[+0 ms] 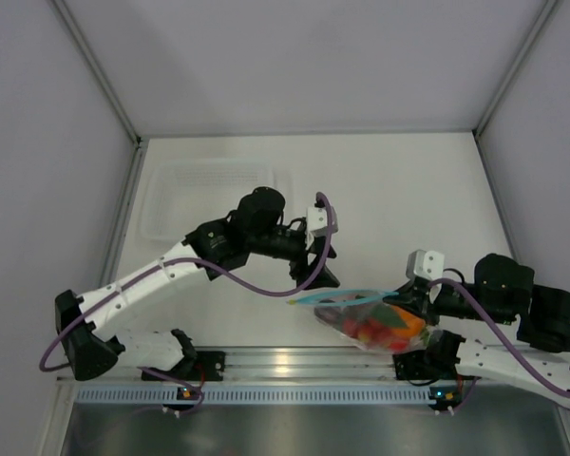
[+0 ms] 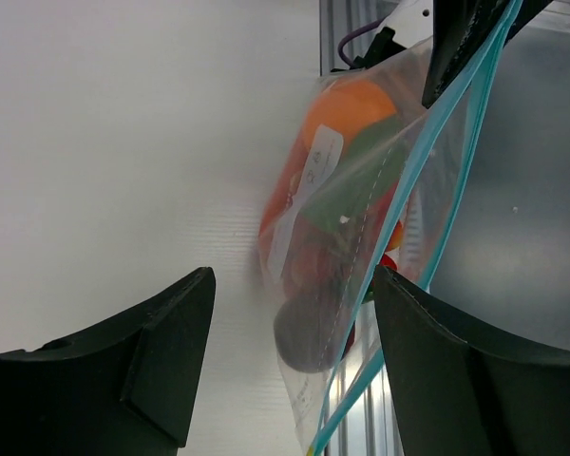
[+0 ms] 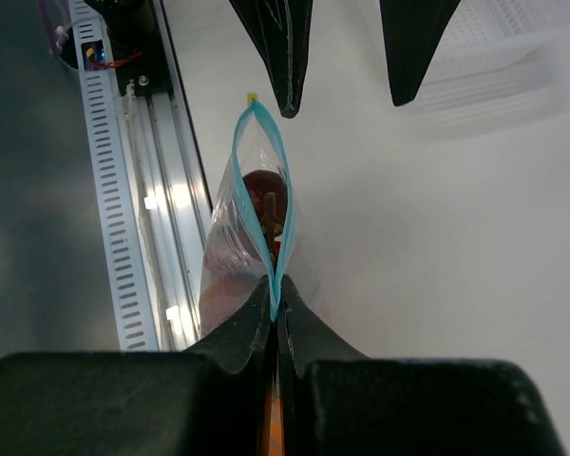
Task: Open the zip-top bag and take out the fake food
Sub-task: Unzip the zipper food storage bag at the center of the board, then open the zipper of the food storage bag at the center of the board.
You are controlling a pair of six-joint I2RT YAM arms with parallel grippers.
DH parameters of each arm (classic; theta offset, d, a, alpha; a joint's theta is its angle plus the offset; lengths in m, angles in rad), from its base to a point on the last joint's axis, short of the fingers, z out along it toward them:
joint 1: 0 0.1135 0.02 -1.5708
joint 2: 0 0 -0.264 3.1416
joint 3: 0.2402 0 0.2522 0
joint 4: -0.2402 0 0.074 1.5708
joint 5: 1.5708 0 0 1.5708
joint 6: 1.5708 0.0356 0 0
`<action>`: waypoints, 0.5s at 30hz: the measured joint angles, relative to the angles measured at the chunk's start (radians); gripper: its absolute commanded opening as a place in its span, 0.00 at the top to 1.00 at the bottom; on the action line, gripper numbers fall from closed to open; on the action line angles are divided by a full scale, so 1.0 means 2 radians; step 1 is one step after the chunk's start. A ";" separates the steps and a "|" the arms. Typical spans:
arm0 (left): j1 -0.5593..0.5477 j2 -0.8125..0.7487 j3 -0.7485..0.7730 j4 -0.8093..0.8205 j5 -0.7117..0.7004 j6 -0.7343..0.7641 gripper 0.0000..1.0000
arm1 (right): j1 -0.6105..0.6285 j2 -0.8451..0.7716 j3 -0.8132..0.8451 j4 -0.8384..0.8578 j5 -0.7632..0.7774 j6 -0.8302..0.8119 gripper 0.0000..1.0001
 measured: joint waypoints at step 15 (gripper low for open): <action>-0.020 0.046 -0.007 0.014 0.064 -0.014 0.29 | 0.000 0.000 0.000 0.003 0.016 0.006 1.00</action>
